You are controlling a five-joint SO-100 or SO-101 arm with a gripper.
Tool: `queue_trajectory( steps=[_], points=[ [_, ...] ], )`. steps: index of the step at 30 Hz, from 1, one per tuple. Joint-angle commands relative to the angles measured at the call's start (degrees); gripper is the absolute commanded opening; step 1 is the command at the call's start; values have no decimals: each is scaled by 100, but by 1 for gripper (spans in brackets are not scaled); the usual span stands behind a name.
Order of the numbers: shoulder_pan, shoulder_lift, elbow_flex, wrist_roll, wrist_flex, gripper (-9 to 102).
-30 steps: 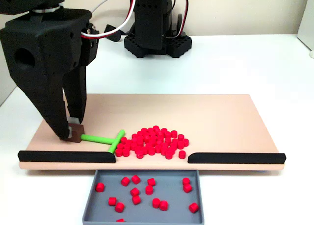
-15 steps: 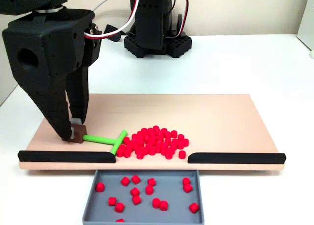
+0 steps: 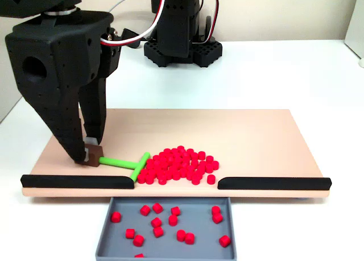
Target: Push granules from right to the grey container
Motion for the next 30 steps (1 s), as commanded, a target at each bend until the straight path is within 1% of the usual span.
queue_trajectory(
  steps=[1, 30],
  points=[
    [-79, 0, -114, 79, 35, 2],
    [-149, 35, -70, 633, 35, 0]
  ],
)
